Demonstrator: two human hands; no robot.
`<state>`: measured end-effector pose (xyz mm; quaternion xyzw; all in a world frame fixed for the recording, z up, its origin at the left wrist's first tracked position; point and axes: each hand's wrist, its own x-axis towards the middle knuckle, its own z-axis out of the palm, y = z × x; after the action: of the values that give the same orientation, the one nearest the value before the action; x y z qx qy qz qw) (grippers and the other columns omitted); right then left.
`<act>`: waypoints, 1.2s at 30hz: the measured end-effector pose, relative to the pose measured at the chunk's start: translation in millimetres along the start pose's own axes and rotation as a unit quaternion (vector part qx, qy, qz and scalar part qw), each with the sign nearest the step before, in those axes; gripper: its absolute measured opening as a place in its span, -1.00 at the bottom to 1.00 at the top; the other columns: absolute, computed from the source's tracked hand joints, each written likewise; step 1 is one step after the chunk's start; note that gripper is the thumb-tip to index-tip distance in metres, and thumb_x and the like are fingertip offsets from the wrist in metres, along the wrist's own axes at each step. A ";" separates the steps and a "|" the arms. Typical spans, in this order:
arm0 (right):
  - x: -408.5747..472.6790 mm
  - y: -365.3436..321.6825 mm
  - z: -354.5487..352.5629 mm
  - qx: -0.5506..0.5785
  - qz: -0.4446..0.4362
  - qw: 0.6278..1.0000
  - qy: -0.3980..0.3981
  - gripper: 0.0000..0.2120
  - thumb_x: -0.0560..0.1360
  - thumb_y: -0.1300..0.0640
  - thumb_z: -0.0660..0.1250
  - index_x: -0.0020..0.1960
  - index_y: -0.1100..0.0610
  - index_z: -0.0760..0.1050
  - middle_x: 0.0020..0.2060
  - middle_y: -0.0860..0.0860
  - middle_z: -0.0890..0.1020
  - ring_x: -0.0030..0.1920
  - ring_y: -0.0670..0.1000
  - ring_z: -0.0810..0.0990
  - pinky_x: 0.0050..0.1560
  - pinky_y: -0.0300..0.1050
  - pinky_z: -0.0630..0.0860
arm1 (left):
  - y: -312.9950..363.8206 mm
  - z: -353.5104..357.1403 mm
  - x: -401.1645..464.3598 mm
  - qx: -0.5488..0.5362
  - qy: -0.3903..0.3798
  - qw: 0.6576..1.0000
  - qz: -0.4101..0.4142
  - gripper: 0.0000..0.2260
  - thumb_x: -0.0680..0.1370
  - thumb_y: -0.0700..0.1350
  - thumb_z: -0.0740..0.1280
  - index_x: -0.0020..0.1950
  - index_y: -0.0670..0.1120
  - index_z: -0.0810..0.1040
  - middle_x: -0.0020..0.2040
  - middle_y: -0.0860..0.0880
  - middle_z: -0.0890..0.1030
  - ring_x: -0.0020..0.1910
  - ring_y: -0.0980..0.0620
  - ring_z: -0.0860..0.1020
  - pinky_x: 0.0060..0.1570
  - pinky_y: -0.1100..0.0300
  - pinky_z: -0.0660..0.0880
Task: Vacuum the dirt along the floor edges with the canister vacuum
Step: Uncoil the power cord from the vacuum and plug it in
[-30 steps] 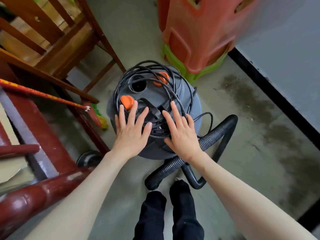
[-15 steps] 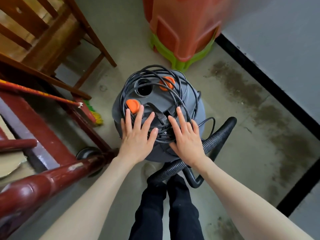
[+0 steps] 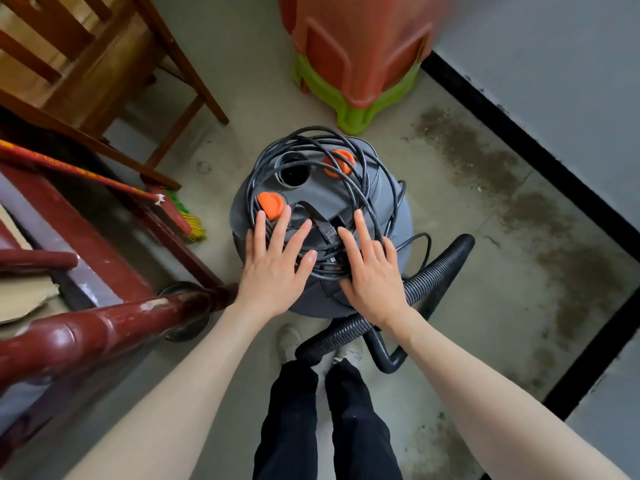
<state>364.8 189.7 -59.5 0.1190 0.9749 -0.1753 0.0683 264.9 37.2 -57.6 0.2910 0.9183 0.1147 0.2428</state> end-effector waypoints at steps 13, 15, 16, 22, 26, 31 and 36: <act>-67.8 -38.6 22.0 -0.002 0.095 0.995 0.001 -0.23 0.35 0.18 0.47 0.50 0.24 0.29 0.53 0.29 0.18 0.13 0.23 0.57 0.34 0.22 0.34 | -15.9 11.9 -48.0 0.048 -0.047 0.995 0.076 -0.49 0.62 0.20 -0.02 0.56 0.16 0.02 0.58 0.06 -0.19 0.52 -0.05 -0.30 0.48 -0.11 -0.14; -78.0 -47.6 26.4 0.002 0.108 0.994 -0.005 -0.23 0.36 0.17 0.46 0.52 0.23 0.27 0.54 0.28 0.15 0.15 0.23 0.56 0.35 0.22 0.33 | -20.0 12.7 -56.3 0.054 -0.051 0.993 0.087 -0.49 0.62 0.19 -0.01 0.56 0.16 0.03 0.58 0.06 -0.19 0.53 -0.05 -0.30 0.48 -0.10 -0.14; -82.7 -51.6 28.4 0.003 0.114 0.994 -0.003 -0.22 0.36 0.17 0.46 0.52 0.23 0.27 0.54 0.28 0.15 0.15 0.23 0.56 0.35 0.22 0.33 | -22.0 13.2 -60.0 0.055 -0.051 0.993 0.092 -0.49 0.62 0.19 0.00 0.56 0.16 0.03 0.58 0.06 -0.19 0.53 -0.05 -0.30 0.48 -0.10 -0.14; -109.1 -72.4 40.5 0.015 0.148 0.989 -0.002 -0.25 0.42 0.17 0.40 0.55 0.22 0.21 0.56 0.26 0.08 0.19 0.22 0.53 0.38 0.21 0.28 | -32.7 16.9 -75.9 0.077 -0.067 0.987 0.123 -0.48 0.60 0.20 -0.02 0.56 0.18 0.01 0.58 0.06 -0.19 0.53 -0.06 -0.29 0.49 -0.09 -0.13; -125.6 -86.5 46.7 0.026 0.150 0.988 -0.002 -0.25 0.44 0.18 0.36 0.57 0.22 0.16 0.57 0.25 0.01 0.22 0.22 0.51 0.40 0.20 0.26 | -42.4 19.4 -86.9 0.083 -0.085 0.984 0.136 -0.47 0.58 0.23 -0.06 0.55 0.21 -0.03 0.57 0.10 -0.22 0.52 -0.01 -0.33 0.48 -0.07 -0.16; -138.1 -104.7 57.5 0.051 0.163 0.985 0.018 -0.24 0.42 0.20 0.36 0.57 0.21 0.15 0.57 0.26 0.02 0.19 0.19 0.53 0.38 0.16 0.29 | -56.0 16.0 -89.9 0.094 -0.094 0.978 0.161 -0.45 0.56 0.26 -0.06 0.54 0.24 -0.03 0.57 0.12 -0.22 0.52 0.02 -0.32 0.48 -0.04 -0.19; -144.7 -118.8 67.6 0.063 0.161 0.985 0.002 -0.24 0.53 0.12 0.25 0.61 0.15 -0.08 0.57 0.22 -0.21 0.28 0.16 0.43 0.43 0.09 0.16 | -68.8 10.1 -88.0 0.087 -0.111 0.973 0.182 -0.50 0.60 0.19 0.06 0.54 0.23 0.04 0.58 0.10 -0.18 0.53 0.02 -0.30 0.48 0.01 -0.22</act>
<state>479.8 27.3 -58.4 0.2787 0.9302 -0.2227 0.0859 299.9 -69.4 -57.0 0.4843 0.8235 0.0436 0.2923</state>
